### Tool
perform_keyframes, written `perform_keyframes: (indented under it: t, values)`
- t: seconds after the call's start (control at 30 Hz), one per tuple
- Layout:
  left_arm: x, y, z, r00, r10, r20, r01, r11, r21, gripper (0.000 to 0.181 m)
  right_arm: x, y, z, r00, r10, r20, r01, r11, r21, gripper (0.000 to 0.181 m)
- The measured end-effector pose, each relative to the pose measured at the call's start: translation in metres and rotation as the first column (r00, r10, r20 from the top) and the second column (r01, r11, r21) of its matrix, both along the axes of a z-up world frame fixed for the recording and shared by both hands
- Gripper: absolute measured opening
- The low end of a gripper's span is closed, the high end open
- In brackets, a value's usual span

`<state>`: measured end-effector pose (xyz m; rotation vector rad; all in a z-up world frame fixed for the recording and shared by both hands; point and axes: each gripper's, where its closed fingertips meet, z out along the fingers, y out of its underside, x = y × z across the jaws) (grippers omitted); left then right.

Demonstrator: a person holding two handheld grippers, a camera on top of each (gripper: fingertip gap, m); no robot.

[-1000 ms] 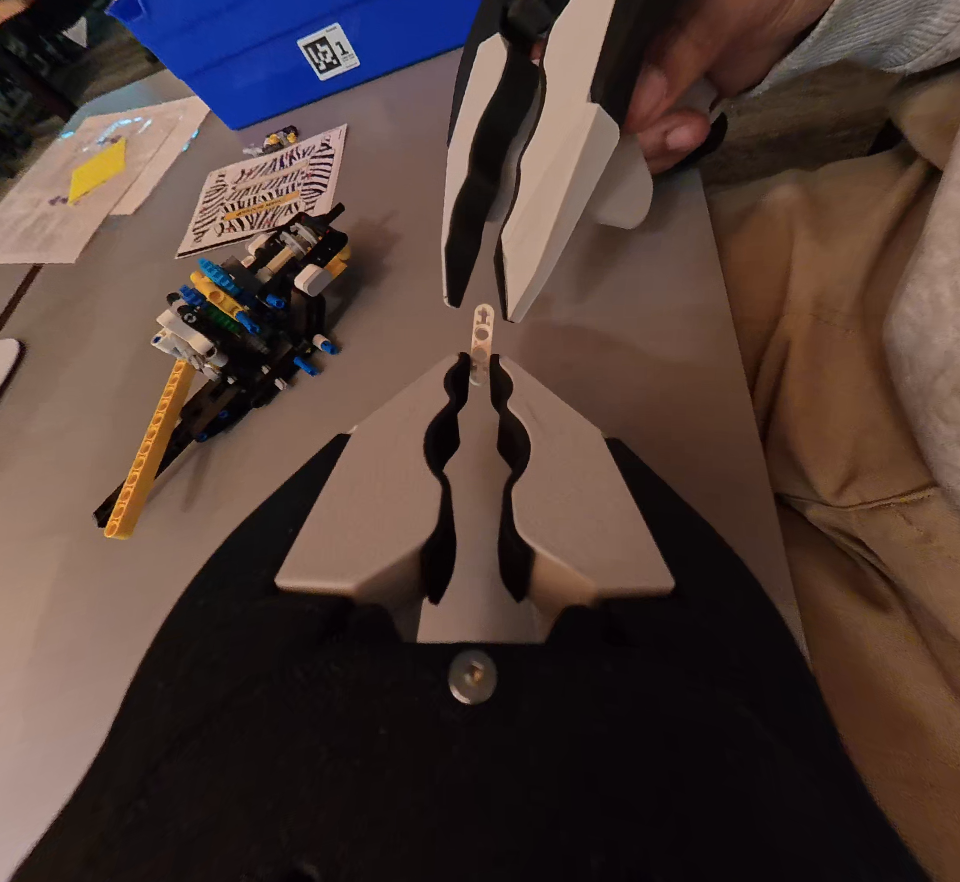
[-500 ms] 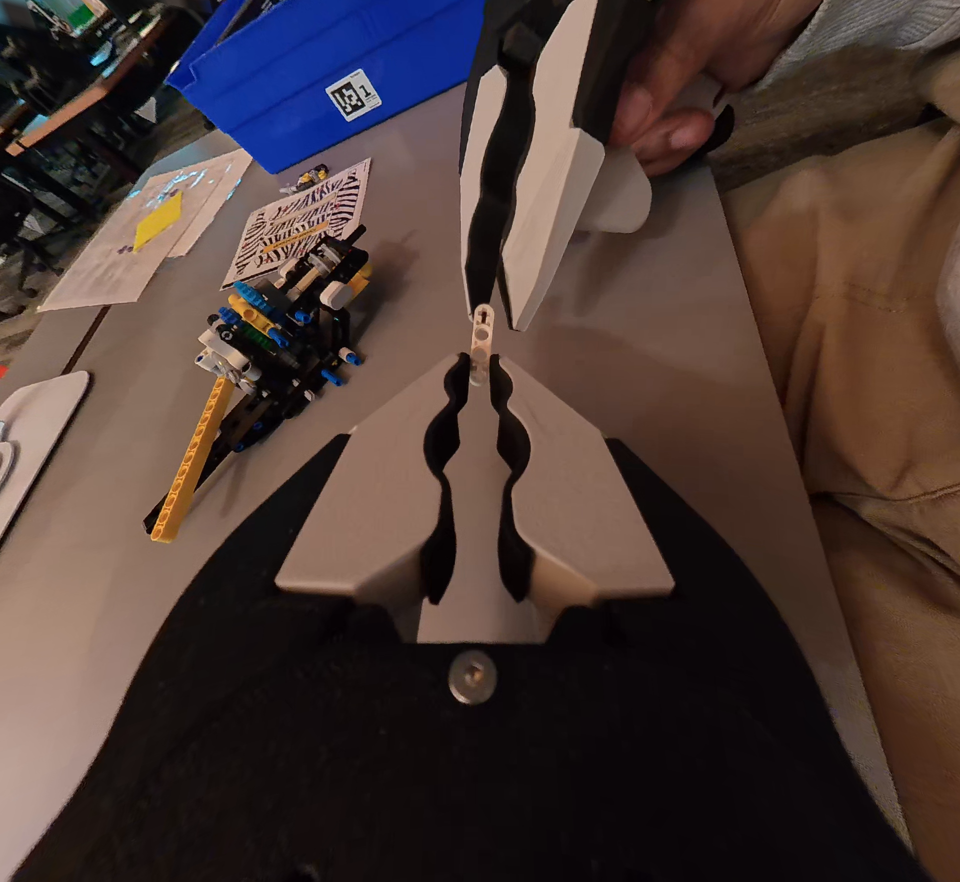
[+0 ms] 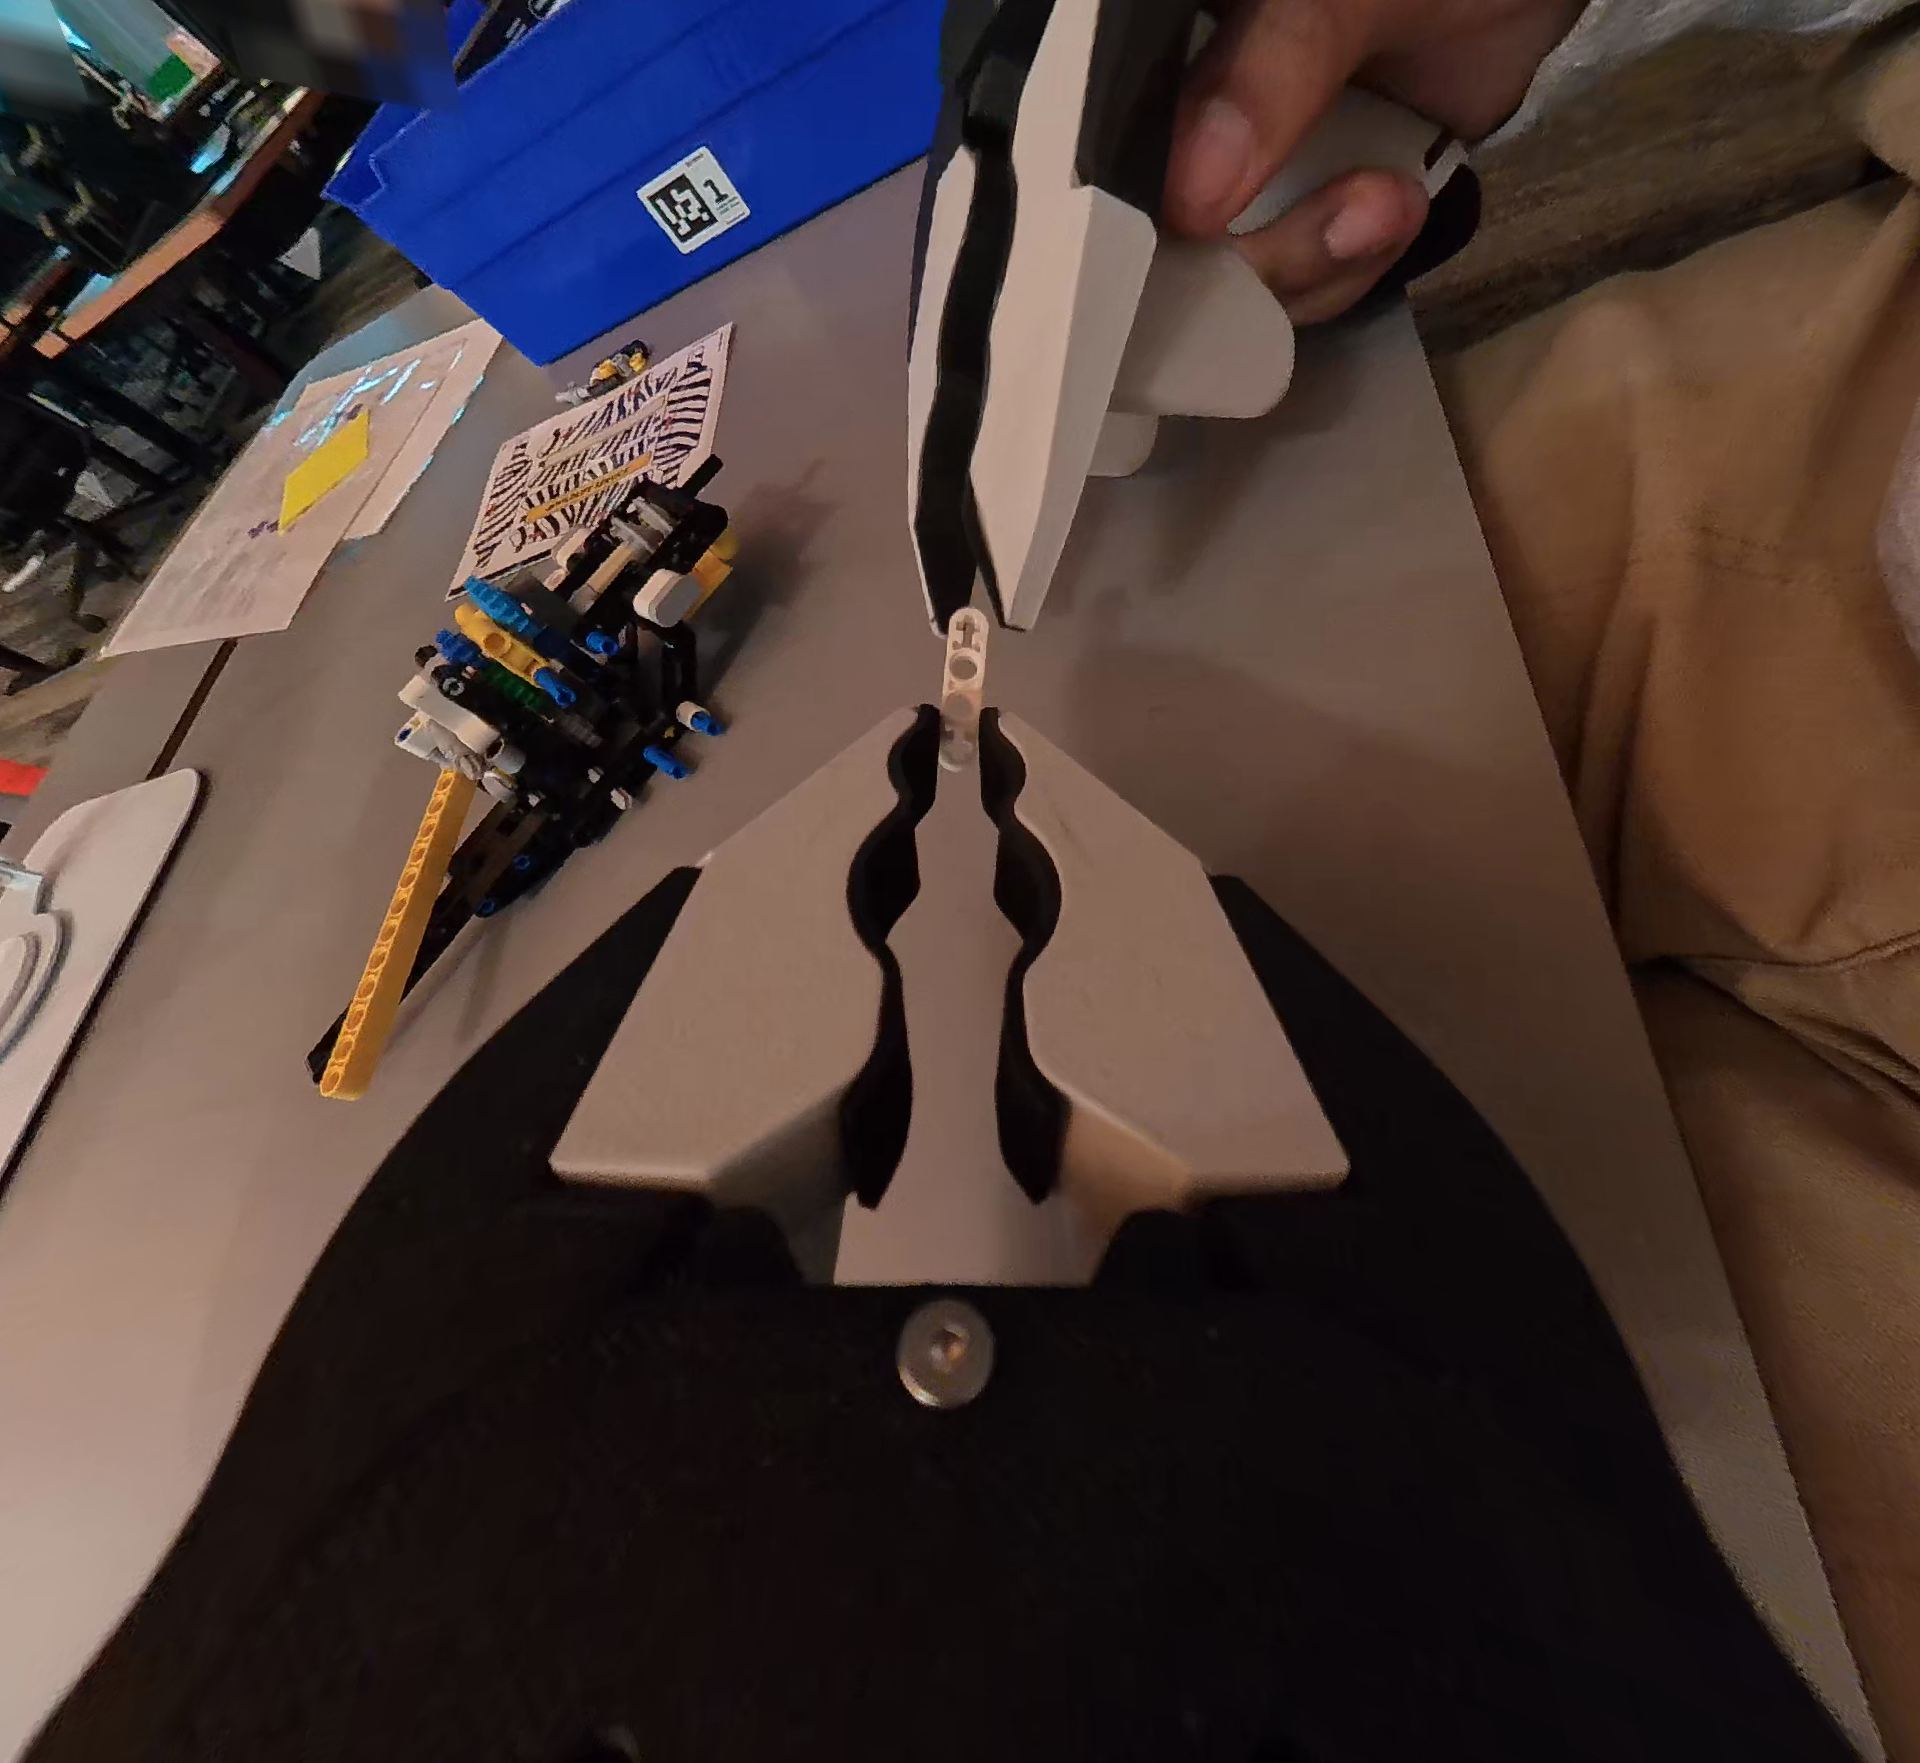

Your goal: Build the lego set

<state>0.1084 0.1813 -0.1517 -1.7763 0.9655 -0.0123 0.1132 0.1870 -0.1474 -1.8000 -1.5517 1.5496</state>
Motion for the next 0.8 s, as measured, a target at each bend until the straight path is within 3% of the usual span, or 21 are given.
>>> perform_keyframes:
  t: [0.27,0.47,0.57,0.63,0.8]
  values:
    - [0.005,-0.002,-0.005,0.999,-0.023,-0.044,0.023,1.000,0.000,0.008,-0.001,-0.003,-0.003,1.000,-0.009,0.017,0.009,1.000,0.005,0.005]
    - [0.004,-0.001,-0.008,0.998,-0.015,-0.064,0.014,1.000,-0.008,0.008,0.001,-0.004,-0.006,0.999,0.022,0.038,-0.024,0.999,0.028,0.002]
    - [-0.002,0.003,-0.008,0.998,0.014,-0.056,-0.015,1.000,-0.014,0.012,0.001,0.006,-0.008,0.999,-0.003,0.051,-0.004,0.992,0.129,0.002]
    - [-0.013,0.009,-0.008,0.998,0.040,-0.045,-0.042,0.999,-0.033,0.030,-0.005,0.020,-0.005,0.998,-0.058,0.036,0.049,0.975,0.218,0.002]
    - [-0.038,0.031,-0.010,0.993,0.087,0.077,-0.073,0.982,-0.171,0.046,-0.029,0.044,-0.007,0.991,-0.134,0.023,0.108,0.876,0.470,0.002]
